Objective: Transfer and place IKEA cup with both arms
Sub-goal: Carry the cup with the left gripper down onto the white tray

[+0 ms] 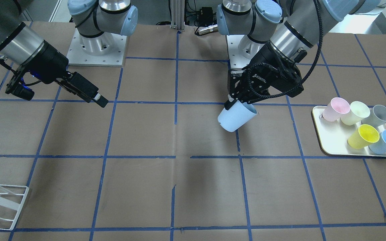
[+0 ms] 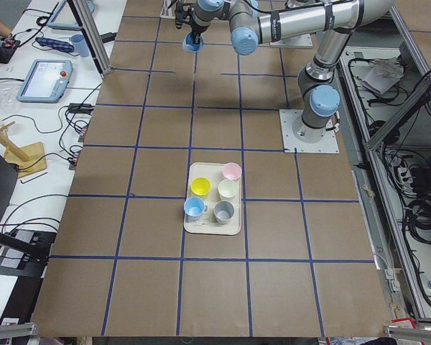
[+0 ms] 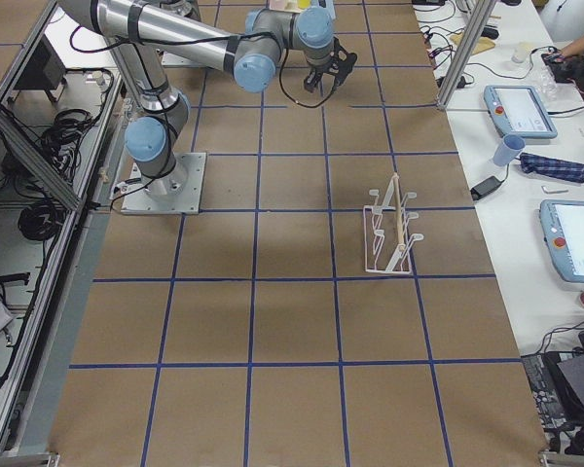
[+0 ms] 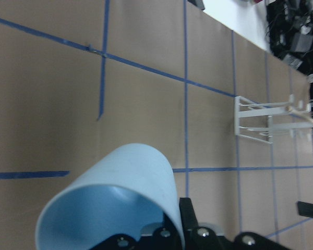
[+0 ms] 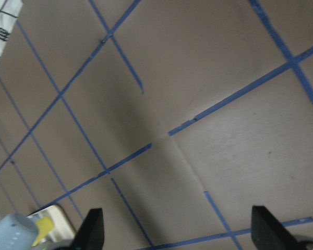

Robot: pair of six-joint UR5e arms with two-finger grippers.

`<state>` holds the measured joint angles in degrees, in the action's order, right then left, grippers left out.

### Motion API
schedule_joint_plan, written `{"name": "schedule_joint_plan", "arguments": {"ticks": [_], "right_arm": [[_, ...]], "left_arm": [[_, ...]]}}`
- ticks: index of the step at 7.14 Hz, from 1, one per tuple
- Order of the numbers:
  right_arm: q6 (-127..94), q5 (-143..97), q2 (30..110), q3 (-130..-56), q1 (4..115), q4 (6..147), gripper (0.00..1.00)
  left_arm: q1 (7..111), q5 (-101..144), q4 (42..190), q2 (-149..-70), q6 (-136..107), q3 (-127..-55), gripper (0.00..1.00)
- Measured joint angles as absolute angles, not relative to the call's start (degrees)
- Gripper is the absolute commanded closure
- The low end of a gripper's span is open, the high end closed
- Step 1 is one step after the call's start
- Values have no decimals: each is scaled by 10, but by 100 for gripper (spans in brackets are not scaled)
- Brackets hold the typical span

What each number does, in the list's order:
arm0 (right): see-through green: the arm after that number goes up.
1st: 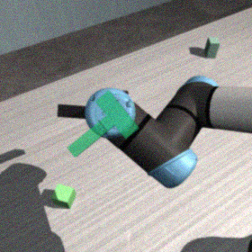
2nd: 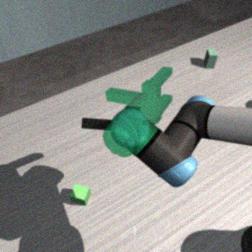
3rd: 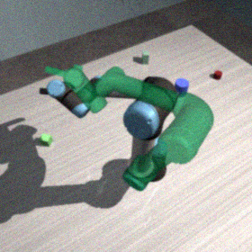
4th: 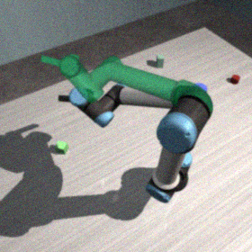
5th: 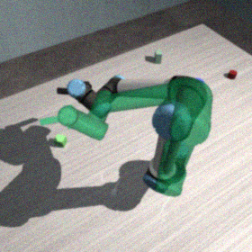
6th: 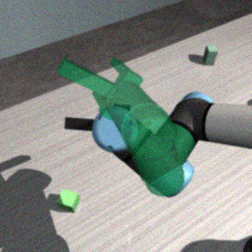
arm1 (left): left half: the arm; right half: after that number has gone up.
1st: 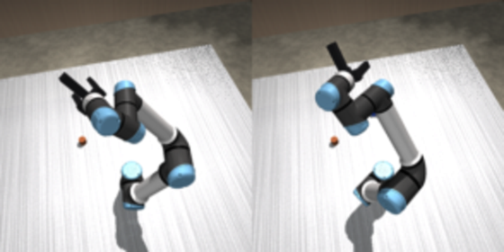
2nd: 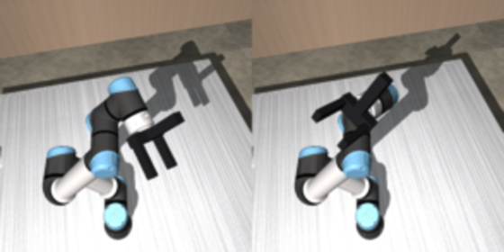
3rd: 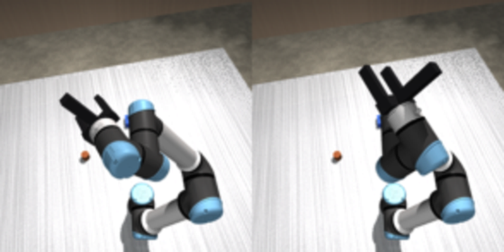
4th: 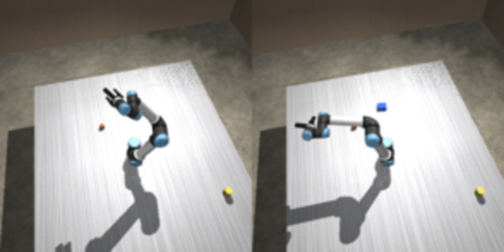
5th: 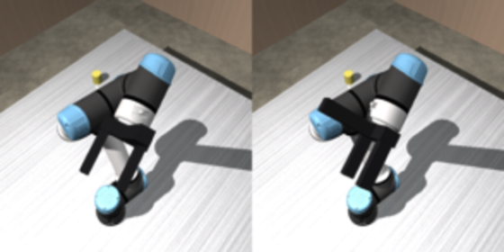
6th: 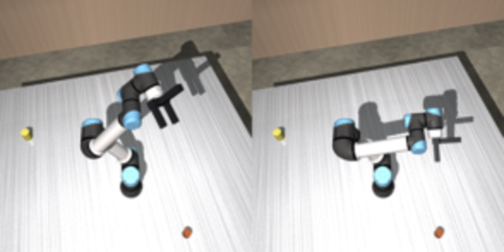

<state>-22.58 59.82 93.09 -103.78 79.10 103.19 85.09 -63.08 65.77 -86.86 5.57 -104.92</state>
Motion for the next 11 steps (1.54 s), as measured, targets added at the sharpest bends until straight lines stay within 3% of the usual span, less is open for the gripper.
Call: {"name": "schedule_joint_plan", "arguments": {"ticks": [5,11], "right_arm": [[-95,871,937,-935,873,885,0],[-39,898,960,-923,876,832,0]], "left_arm": [[687,-856,746,-881,282,-1041,100],[564,-938,658,-1028,346,-1047,100]]}}
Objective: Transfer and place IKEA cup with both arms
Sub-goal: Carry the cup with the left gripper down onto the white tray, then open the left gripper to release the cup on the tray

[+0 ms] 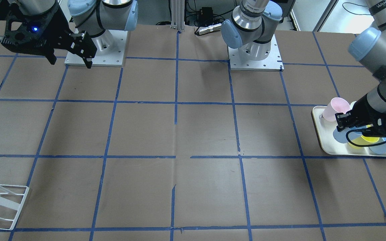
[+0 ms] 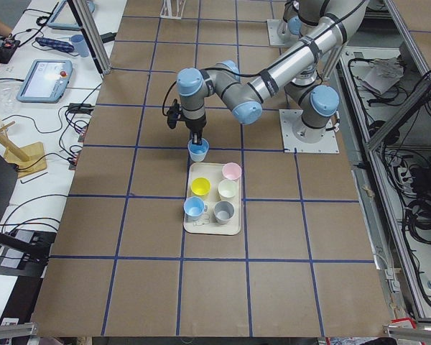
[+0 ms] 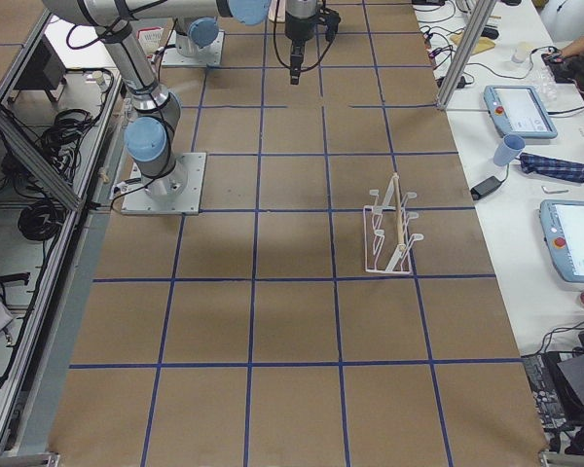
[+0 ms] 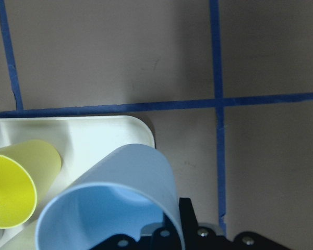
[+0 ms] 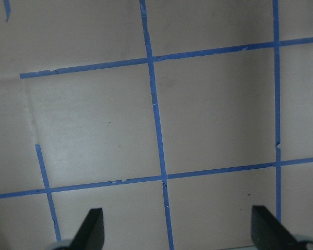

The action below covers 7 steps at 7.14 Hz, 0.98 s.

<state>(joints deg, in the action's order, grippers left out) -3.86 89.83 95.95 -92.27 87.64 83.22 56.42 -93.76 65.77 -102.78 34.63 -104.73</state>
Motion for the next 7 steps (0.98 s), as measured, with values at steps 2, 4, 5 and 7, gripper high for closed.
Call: {"name": "schedule_joint_plan", "arguments": {"ticks": [2,4,5,7], "right_arm": [[-39,898,960,-929,889,834,0],[-37,899,961,-930,895,836,0],[-36,898,960,-931,895,837,0],[-35,898,960,-931,896,837,0]], "left_arm": [[546,-963,626,-1061,358,-1048,100],[544,-970,611,-1077,359,-1049,100],[545,-970,610,-1081,359,-1050,100],[548,-969,609,-1084,359,-1055,100]]}}
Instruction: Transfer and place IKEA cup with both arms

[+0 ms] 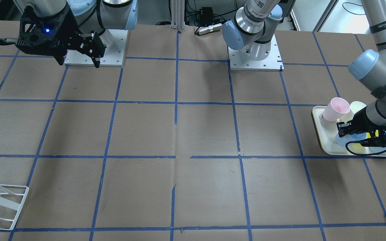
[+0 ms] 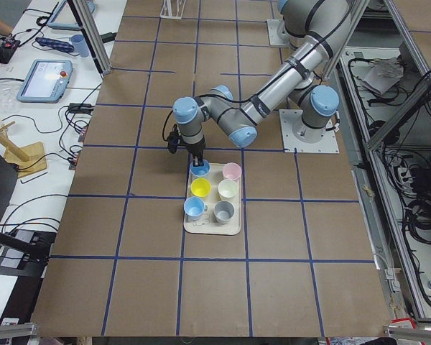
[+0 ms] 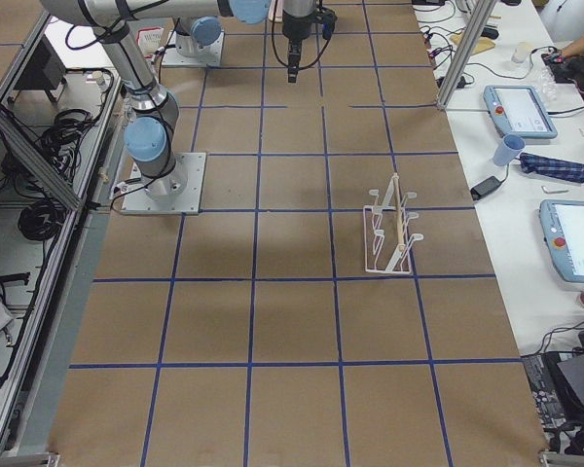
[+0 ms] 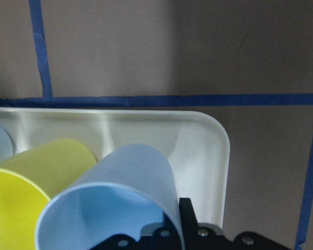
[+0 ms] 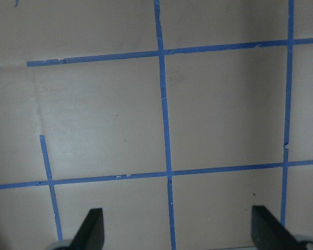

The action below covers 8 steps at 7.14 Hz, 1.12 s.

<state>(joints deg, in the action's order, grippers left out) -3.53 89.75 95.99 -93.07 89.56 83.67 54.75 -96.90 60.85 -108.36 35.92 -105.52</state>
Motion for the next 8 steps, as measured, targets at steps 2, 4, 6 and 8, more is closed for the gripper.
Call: {"name": "schedule_joint_plan", "arguments": {"ticks": [2,4,6,8], "right_arm": [[-35,898,959,-931,896,837,0],[-35,899,959,-932,896,837,0],[-35,898,959,-931,896,837,0],[-35,898,958,-931,896,837,0]], "left_arm": [[549,-968,608,-1084,361,-1059,4],[550,-967,608,-1084,360,-1059,0],[553,-968,619,-1077,359,-1055,0],[555,-971,633,-1070,359,-1050,0]]}}
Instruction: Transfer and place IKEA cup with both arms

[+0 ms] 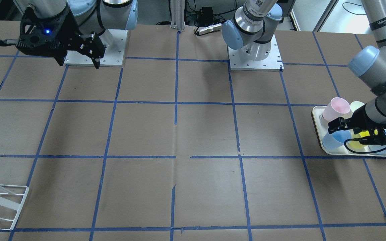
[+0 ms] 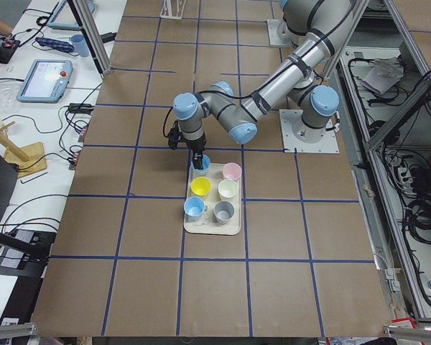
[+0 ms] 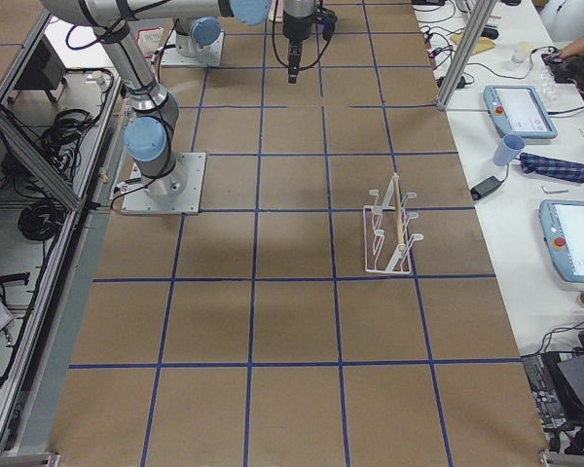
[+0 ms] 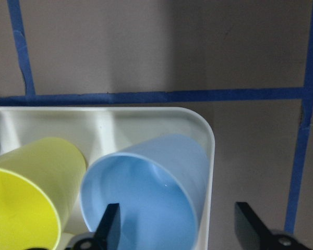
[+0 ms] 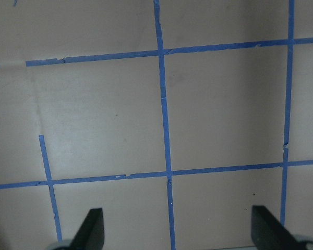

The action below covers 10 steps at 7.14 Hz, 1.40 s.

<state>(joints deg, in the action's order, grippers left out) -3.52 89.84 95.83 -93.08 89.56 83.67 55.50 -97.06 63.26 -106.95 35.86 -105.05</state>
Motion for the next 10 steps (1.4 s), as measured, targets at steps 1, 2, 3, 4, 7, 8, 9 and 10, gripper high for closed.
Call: {"name": "schedule_joint_plan", "arguments": {"ticks": [1,2,3,4,7,8,9,10], "right_arm": [[-35,899,958,-931,896,837,0],[-35,899,958,-931,896,837,0],[-35,899,958,-931,895,837,0],[-36,899,958,-931,895,837,0],[-37,899,958,-931,895,838,0],[-37,899,958,-931,894,838,0],[-36,899,958,-931,893,838,0],[-36,899,958,-931,892,838,0]], "left_arm": [[555,-971,635,-1068,359,-1049,0],[556,-971,639,-1063,359,-1049,0],[559,-967,657,-1051,359,-1044,0],[570,-956,689,-1032,355,-1031,0],[671,-929,817,-953,258,-979,0],[717,-924,833,-930,206,-973,0],[764,-919,838,-911,152,-970,0],[805,-914,837,-898,106,-967,0]]}}
